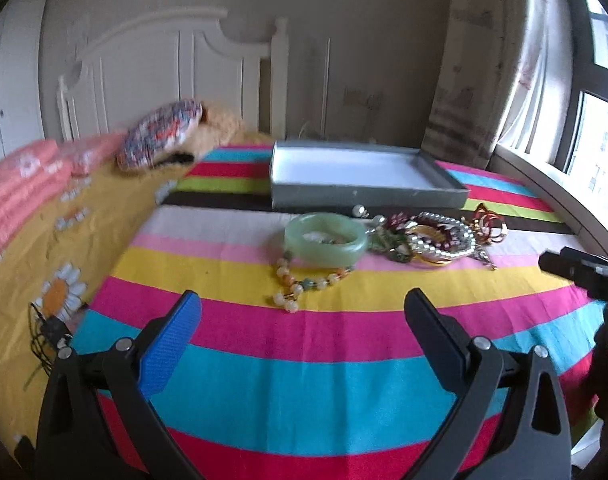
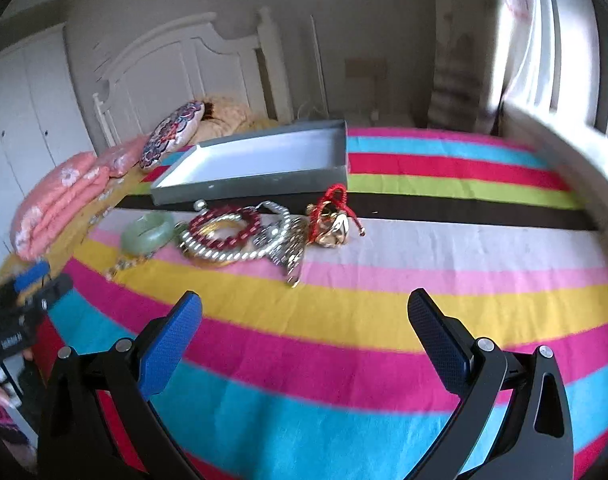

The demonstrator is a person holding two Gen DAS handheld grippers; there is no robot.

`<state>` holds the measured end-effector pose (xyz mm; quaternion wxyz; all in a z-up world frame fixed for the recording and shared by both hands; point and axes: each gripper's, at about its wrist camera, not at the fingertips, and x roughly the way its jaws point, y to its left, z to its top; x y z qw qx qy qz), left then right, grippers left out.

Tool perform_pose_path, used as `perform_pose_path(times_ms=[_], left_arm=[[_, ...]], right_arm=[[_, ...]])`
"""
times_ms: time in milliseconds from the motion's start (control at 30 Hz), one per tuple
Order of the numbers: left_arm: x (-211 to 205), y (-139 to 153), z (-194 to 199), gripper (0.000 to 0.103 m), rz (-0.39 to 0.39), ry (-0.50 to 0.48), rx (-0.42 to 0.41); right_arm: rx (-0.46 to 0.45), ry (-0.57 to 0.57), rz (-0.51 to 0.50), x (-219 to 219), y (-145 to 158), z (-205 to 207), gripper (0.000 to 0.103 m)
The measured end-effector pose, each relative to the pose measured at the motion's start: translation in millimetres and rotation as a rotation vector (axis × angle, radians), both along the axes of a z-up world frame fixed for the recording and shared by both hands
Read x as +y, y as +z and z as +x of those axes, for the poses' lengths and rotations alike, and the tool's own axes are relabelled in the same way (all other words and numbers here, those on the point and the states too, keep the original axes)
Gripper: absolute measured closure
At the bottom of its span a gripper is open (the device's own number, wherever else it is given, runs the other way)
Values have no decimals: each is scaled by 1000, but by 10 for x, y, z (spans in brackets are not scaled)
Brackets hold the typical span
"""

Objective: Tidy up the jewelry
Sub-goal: 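Grasp the jade bangle with the left tool while the right tool grasps a gold ring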

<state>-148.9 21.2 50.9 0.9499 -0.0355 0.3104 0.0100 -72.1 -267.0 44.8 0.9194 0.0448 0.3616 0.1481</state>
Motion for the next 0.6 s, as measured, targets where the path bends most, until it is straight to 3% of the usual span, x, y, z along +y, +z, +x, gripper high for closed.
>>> perform_pose_path(times_ms=[167,300,500,600], left_arm=[[160,-40,285,2,-23,13,40],[217,-54,577,3,2,18,87],[170,-78,1076,3,-1,-65,145],[64,-101,1245,3,36,-128,170]], right_arm=[[4,18,-8,93,26,284,4],[13,10,-13,81,21,469,4],[35,-8,58,-75,-50,492,6],[35,-6,64,-88,-36,487,6]])
